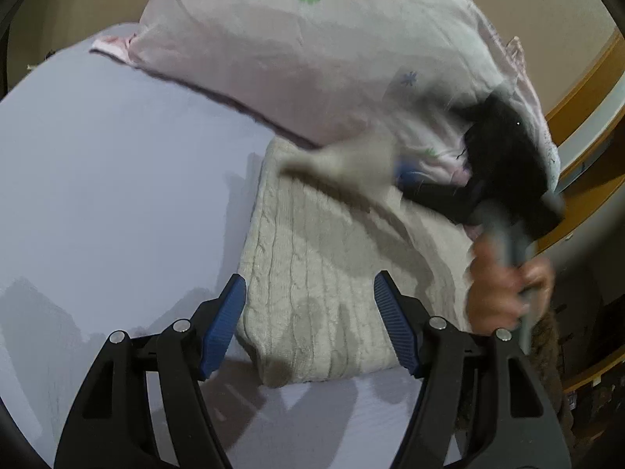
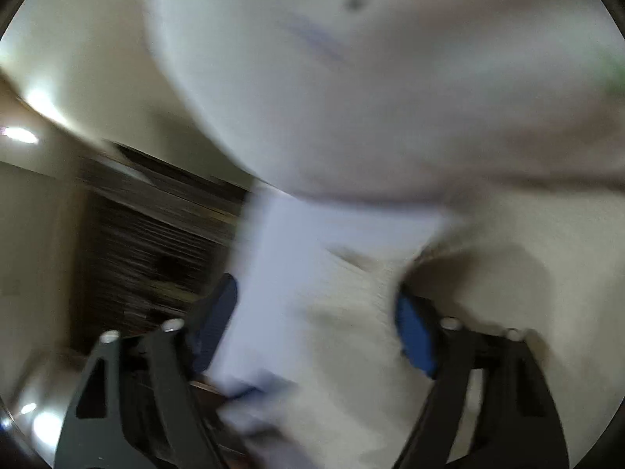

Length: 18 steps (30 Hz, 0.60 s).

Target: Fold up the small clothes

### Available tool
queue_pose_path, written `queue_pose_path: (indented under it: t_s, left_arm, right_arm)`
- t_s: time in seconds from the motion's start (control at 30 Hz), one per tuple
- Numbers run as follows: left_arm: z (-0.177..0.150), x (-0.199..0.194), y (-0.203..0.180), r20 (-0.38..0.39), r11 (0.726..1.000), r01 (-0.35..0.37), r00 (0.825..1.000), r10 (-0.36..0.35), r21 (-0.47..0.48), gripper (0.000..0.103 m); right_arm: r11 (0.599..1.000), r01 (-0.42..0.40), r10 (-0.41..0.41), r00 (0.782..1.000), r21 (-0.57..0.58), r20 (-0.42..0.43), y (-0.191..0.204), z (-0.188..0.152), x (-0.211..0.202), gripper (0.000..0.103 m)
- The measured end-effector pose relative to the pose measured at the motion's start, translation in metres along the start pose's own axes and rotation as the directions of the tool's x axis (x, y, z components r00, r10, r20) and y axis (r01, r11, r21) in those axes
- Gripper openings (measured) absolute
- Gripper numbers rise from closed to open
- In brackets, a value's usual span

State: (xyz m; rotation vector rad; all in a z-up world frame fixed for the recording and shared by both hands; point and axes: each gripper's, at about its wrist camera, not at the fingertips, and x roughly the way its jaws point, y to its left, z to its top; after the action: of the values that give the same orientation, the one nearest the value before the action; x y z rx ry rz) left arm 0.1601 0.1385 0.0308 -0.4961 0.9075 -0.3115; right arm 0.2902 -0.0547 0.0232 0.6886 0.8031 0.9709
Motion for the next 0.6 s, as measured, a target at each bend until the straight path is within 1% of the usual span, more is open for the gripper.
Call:
queue_pose_path:
  t_s: [0.03,0.07,0.1,0.2,0.23,0.3,0.4,0.47,0.5,0.53,0.57,0.6]
  left_arm:
    - [0.0,0.003,0.001,-0.008,1.0,0.002,1.0,-0.002,0.0,0.068]
    - [0.002,0.007,0.002,-0.016,1.0,0.005,1.0,-0.005,0.001,0.068]
    - [0.003,0.011,0.003,-0.023,1.0,0.008,1.0,-0.008,0.003,0.068]
    - [0.007,0.025,0.008,-0.05,1.0,0.012,0.999,-0.013,-0.01,0.068]
    - [0.007,0.029,0.008,-0.054,1.0,0.014,0.998,-0.015,-0.011,0.068]
    - [0.006,0.029,0.007,-0.049,1.0,0.02,0.999,-0.02,-0.004,0.068]
    - [0.001,0.027,0.01,-0.033,0.999,0.037,0.999,-0.037,-0.023,0.068]
    - [0.0,0.024,0.014,-0.021,0.999,0.017,1.0,-0.018,-0.035,0.068]
    - [0.0,0.022,0.013,-0.01,0.999,-0.011,1.0,0.011,-0.044,0.066]
    - [0.0,0.019,0.011,0.01,0.997,-0.057,0.998,0.057,-0.059,0.066]
    - [0.003,0.015,0.012,0.033,0.994,-0.082,0.996,0.084,-0.066,0.067]
    - [0.007,0.013,0.012,0.052,0.994,-0.091,0.994,0.094,-0.068,0.068]
  right_arm:
    - [0.999,-0.018,0.018,1.0,-0.037,0.015,0.008,-0.003,-0.008,0.076]
    - [0.997,0.003,-0.002,1.0,-0.073,0.02,0.013,-0.008,-0.016,0.078]
    - [0.991,0.07,-0.068,0.997,-0.116,0.028,0.017,-0.016,-0.03,0.082]
    - [0.972,0.164,-0.158,0.986,-0.166,0.046,0.014,-0.037,-0.069,0.083]
    - [0.966,0.194,-0.186,0.981,-0.171,0.062,0.009,-0.043,-0.087,0.083]
    - [0.959,0.232,-0.217,0.97,-0.163,0.105,-0.003,-0.054,-0.127,0.085]
    - [0.961,0.257,-0.236,0.954,-0.099,0.183,-0.02,-0.066,-0.186,0.087]
    - [0.966,0.249,-0.228,0.947,-0.068,0.228,-0.026,-0.068,-0.215,0.087]
    - [0.964,0.258,-0.234,0.935,-0.057,0.266,-0.029,-0.069,-0.233,0.087]
    - [0.964,0.259,-0.233,0.929,-0.055,0.289,-0.029,-0.068,-0.241,0.087]
    - [0.967,0.249,-0.219,0.921,-0.055,0.324,-0.031,-0.071,-0.259,0.087]
    - [0.969,0.241,-0.211,0.917,-0.049,0.338,-0.032,-0.063,-0.263,0.089]
